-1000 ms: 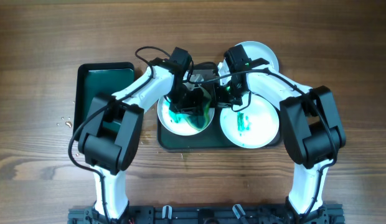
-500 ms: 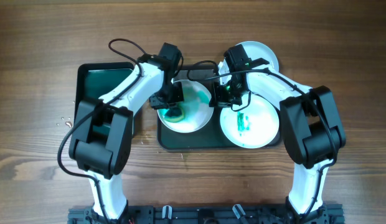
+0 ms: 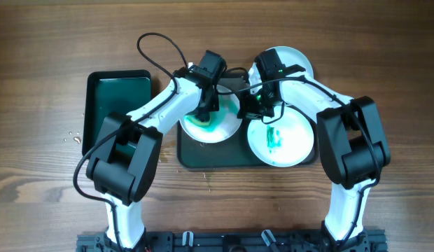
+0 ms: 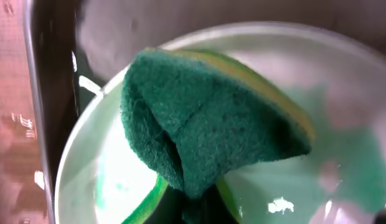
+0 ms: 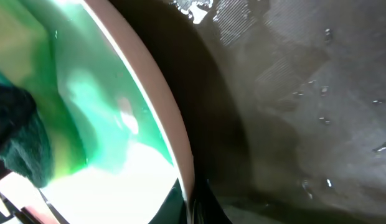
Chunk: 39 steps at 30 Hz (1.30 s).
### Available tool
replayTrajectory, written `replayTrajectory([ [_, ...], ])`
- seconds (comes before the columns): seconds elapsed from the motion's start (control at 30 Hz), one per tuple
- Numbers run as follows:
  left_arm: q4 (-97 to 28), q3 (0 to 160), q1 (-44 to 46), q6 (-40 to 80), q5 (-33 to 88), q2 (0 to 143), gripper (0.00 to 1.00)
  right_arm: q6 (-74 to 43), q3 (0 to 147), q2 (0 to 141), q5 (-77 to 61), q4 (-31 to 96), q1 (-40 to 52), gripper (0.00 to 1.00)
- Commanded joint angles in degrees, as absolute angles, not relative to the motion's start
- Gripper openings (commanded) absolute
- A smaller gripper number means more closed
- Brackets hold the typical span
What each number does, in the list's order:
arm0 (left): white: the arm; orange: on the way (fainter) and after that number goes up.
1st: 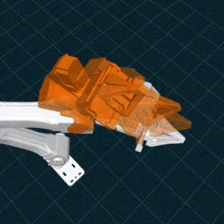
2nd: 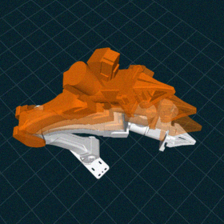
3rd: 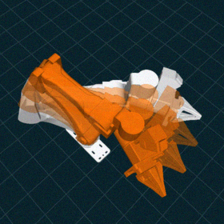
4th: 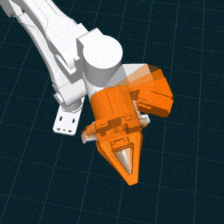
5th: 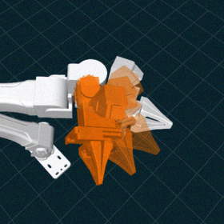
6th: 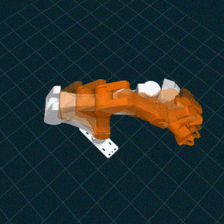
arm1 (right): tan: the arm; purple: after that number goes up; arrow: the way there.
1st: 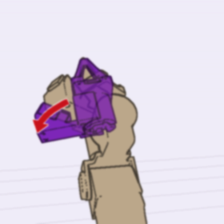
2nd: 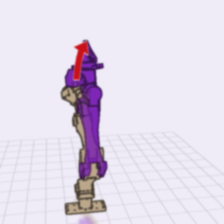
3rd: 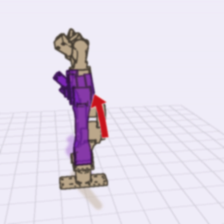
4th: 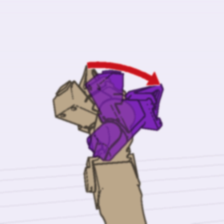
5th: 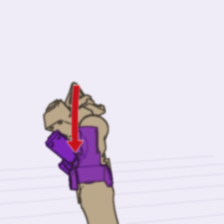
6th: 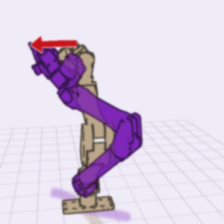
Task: Clean dirty plates on tray and stack at the side
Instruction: 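Scrub the held plate with the sponge in the left gripper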
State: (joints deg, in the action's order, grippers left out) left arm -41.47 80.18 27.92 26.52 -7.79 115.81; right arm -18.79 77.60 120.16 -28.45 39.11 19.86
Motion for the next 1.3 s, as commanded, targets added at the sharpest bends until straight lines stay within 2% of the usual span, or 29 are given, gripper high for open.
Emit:
replayTrajectory([
  [0.0,-38.48,79.99,27.79,29.54,-17.32,115.87,0.04,-18.15,75.99,123.22,-22.57,39.72,19.90,0.04],
  [0.13,-39.38,79.99,28.27,29.67,-17.74,115.87,0.04,-18.20,75.99,123.22,-22.44,39.70,19.90,0.04],
  [0.27,-43.53,79.99,28.67,29.61,-7.42,115.87,0.04,-18.20,75.99,123.22,-22.46,39.70,19.90,0.04],
  [0.43,-41.87,79.99,28.49,17.76,25.54,115.87,0.04,-18.22,75.99,123.22,-22.48,39.70,19.90,0.04],
  [0.5,-39.57,79.99,28.49,16.27,31.75,115.87,0.04,-18.22,75.99,123.22,-22.68,39.72,19.90,0.04],
  [0.6,-37.17,79.99,28.45,17.17,29.32,115.87,0.04,-18.22,75.99,123.22,-22.68,39.79,19.90,0.04],
  [0.7,-36.40,79.99,27.64,21.58,16.95,115.92,0.04,-18.13,75.99,123.22,-22.63,39.88,19.90,0.04],
  [0.87,-36.97,79.99,25.43,22.02,3.40,115.92,0.04,-18.15,75.99,123.22,-22.63,39.86,19.90,0.04],
  [1.07,-43.83,79.99,23.55,30.94,-19.86,115.92,0.04,-18.17,75.99,123.22,-22.63,39.86,19.90,0.04],
  [1.17,-47.05,79.99,23.68,31.99,-19.64,115.92,0.04,-18.20,75.99,123.22,-22.63,39.75,19.90,0.04],
  [1.27,-49.93,79.99,24.67,31.38,-12.14,115.92,0.04,-18.22,75.99,123.22,-22.63,39.68,19.90,0.04],
])
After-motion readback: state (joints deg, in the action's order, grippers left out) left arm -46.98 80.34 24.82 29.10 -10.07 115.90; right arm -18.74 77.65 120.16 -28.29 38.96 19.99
